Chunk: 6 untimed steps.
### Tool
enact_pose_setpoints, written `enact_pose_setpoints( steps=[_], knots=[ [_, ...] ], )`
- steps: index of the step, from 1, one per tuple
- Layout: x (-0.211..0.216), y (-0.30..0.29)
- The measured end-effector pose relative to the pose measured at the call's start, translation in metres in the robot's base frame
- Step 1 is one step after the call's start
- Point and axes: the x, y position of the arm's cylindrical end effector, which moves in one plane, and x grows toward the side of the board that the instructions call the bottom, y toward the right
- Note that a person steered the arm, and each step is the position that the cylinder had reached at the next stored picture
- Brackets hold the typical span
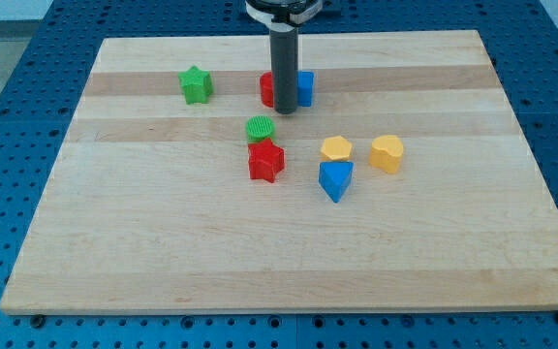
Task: Move your arm to the left of the green star
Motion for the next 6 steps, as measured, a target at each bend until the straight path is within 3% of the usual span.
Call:
enact_pose_setpoints(
  steps=[1, 4, 6],
  knots=[
    [0.005, -0.003],
    [0.017, -0.154],
    [-0.028, -0.206]
  ],
)
